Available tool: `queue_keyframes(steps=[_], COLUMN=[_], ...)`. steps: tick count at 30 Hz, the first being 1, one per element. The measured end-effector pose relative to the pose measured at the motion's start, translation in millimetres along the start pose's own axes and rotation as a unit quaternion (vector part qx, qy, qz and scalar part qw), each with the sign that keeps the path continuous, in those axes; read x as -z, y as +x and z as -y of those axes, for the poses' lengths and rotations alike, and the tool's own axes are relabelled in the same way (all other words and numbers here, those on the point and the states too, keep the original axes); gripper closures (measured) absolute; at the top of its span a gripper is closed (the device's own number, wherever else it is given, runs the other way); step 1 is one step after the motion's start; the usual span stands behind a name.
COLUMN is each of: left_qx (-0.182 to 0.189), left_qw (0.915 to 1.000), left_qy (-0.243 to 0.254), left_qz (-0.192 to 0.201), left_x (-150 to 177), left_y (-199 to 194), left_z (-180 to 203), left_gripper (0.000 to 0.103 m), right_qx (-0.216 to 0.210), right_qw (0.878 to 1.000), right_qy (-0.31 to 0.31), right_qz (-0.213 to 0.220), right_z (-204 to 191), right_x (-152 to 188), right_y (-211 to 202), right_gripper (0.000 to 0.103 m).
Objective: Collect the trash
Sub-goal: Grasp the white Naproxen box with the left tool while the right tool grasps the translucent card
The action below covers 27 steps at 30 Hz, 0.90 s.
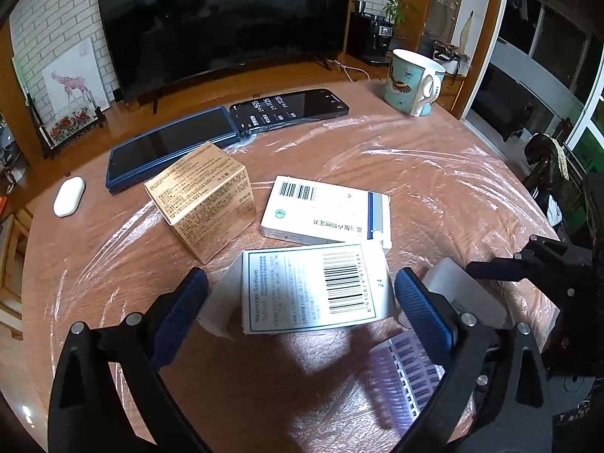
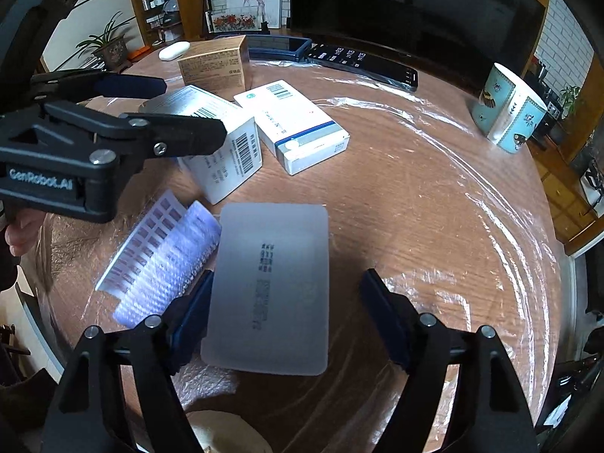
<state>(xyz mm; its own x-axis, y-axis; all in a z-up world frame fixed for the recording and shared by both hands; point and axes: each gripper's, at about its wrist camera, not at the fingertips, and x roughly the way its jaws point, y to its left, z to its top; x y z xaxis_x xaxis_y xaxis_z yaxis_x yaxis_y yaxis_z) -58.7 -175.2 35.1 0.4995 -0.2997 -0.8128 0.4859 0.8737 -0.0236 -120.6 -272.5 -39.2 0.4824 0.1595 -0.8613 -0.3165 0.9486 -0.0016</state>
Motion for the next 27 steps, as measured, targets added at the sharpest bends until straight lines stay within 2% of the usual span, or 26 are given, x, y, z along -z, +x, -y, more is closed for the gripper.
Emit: queue_keyframes(steps=[8, 11, 13, 15, 16, 17, 19, 27], left_qx=[0.002, -0.018, -0.015, -0.008, -0.002, 0.003, 0.006, -0.004], left_qw=[0.9999, 0.9995, 0.9995, 0.9995, 0.9995, 0.9994, 0.9992, 0.9989], left_qy=[0.008, 0.015, 0.012, 0.002, -0.006, -0.012, -0.022, -0.045], left_qz=[-0.008, -0.021, -0.026, -0.03, -0.032, -0.032, -0.032, -0.008], left_x=[1.5, 0.7, 1.7, 3.9, 5.1, 6.3, 7.9, 17.7], left_y=[5.7, 14.0, 18.6, 21.7, 22.8, 22.9, 22.3, 4.5], left_z=[2.6, 4.2, 2.7, -0.2, -2.5, -4.5, -7.8, -18.0], left_gripper=[0.003, 0.003, 0.003, 0.003, 0.006, 0.012, 0.019, 0.022], right_qx=[-0.003, 0.0, 0.0, -0.002, 0.0, 0.001, -0.012, -0.043], right_qw=[1.0, 1.0, 1.0, 1.0, 1.0, 1.0, 1.0, 0.997], right_qy=[-0.004, -0.012, -0.012, -0.014, -0.016, -0.017, -0.01, 0.051], right_qz=[-0.004, -0.003, 0.0, 0.005, 0.008, 0.007, 0.007, 0.032], right_z=[6.3, 5.4, 5.4, 4.4, 3.5, 3.6, 6.2, 23.9], right_x=[7.8, 7.2, 5.3, 2.8, 0.9, -0.6, -1.7, 0.8], right_y=[-6.0, -6.7, -6.0, -6.0, -6.9, -6.2, -6.0, -17.6], right_gripper=[0.027, 0.031, 0.033, 0.039, 0.049, 0.049, 0.049, 0.049])
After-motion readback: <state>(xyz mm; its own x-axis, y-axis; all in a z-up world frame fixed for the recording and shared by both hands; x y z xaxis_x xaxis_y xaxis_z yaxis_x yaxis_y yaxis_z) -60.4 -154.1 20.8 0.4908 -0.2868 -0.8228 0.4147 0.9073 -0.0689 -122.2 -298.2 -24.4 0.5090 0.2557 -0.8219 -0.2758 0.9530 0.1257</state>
